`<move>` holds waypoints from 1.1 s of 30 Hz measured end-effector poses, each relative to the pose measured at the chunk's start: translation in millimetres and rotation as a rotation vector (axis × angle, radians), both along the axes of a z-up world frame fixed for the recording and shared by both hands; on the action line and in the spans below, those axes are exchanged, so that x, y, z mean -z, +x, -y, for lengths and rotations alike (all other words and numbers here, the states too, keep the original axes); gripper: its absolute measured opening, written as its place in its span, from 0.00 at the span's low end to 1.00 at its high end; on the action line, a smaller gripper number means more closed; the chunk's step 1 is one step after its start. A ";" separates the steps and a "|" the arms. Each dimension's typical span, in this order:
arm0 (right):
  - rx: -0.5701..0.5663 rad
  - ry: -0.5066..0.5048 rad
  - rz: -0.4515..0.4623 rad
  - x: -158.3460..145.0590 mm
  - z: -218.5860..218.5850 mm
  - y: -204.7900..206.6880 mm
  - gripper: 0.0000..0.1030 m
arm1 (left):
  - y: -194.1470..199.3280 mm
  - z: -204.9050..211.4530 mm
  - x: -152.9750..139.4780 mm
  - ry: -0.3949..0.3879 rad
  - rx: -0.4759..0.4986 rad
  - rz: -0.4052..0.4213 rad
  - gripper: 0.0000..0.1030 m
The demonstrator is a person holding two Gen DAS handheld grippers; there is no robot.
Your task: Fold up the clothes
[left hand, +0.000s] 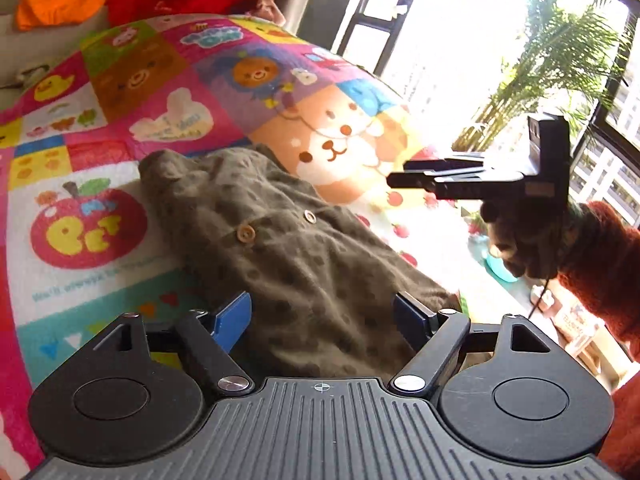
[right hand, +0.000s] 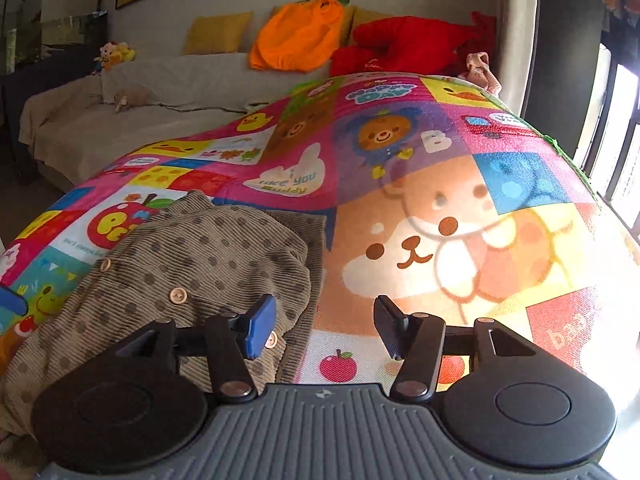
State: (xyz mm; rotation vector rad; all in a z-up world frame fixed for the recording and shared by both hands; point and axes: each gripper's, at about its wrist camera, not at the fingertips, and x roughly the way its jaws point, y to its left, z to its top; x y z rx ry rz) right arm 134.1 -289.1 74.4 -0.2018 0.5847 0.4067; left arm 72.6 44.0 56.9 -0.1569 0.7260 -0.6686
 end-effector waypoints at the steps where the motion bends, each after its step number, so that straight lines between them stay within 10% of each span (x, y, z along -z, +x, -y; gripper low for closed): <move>1: -0.006 0.031 -0.005 -4.1 -0.1 0.1 0.54 | 17.2 -1.8 -2.0 -0.017 -0.039 -0.013 0.85; 6: 0.008 0.128 -0.031 -5.0 -15.6 40.8 0.54 | 102.6 -10.3 -11.4 -0.102 -0.229 -0.076 0.73; 10: -0.045 0.187 -0.095 12.0 -50.8 82.8 0.48 | 143.7 6.1 8.0 -0.150 -0.194 -0.083 0.68; 18: -0.042 0.090 -0.225 75.0 -75.0 136.3 0.48 | 181.5 3.0 49.0 0.001 -0.261 -0.148 0.56; 22: -0.010 0.144 -0.219 68.0 -47.6 143.5 0.49 | 185.9 -18.2 27.1 0.012 -0.344 -0.107 0.80; 33: 0.101 0.346 -0.317 78.7 -51.3 220.4 0.58 | 222.6 -6.0 54.8 -0.032 -0.395 -0.226 0.82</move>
